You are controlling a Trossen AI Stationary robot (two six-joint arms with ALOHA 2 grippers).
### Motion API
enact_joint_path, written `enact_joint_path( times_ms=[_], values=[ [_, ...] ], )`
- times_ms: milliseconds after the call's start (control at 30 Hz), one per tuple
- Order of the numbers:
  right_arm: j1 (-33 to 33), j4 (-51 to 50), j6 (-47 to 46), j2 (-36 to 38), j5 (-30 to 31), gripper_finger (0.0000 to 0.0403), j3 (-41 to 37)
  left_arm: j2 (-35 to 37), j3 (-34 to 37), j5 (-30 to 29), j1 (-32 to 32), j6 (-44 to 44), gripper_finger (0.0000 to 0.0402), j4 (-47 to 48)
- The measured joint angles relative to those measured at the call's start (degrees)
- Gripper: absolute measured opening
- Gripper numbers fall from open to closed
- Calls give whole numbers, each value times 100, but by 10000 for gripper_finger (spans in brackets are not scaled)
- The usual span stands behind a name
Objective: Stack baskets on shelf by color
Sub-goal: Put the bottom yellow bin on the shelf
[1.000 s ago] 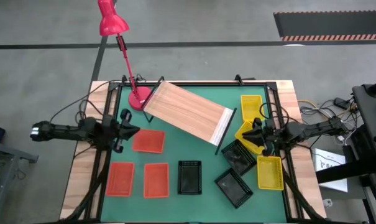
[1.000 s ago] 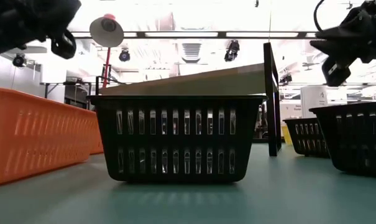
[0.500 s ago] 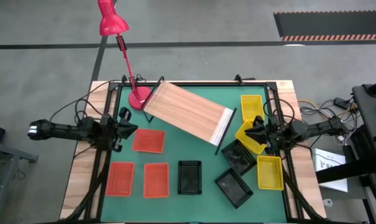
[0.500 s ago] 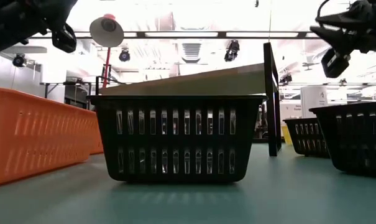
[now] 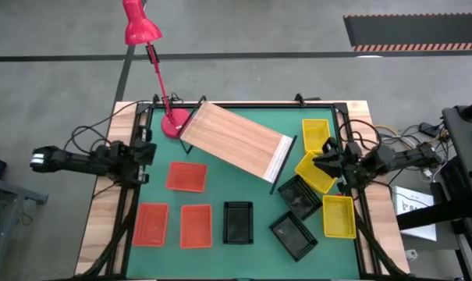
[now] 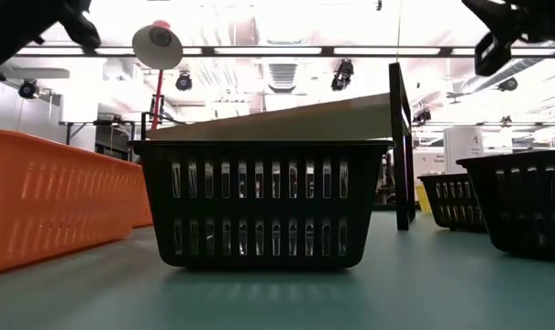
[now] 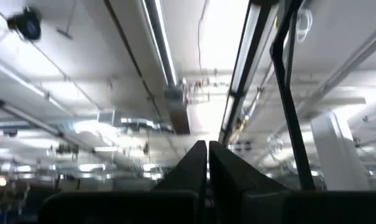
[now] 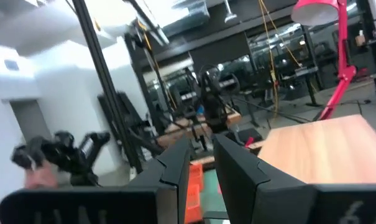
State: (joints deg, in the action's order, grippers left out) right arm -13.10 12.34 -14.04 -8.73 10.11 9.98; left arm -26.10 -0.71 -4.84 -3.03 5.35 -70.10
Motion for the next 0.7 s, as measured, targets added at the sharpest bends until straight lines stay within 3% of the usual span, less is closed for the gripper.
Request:
enact_joint_path(
  times_ms=[300,433,700],
  values=[
    [0,-1245,750,-1236,-125,68,1155,-340,-20,81,3,153,1,-583],
    [-72,-1963,402,-1792,-161,68,1803,-385,-20,81,2,258,1,-1262],
    [-559,-3610,-449,-2925,-166,68,3064,-196,-17,82,2,406,1,-1544]
  ],
)
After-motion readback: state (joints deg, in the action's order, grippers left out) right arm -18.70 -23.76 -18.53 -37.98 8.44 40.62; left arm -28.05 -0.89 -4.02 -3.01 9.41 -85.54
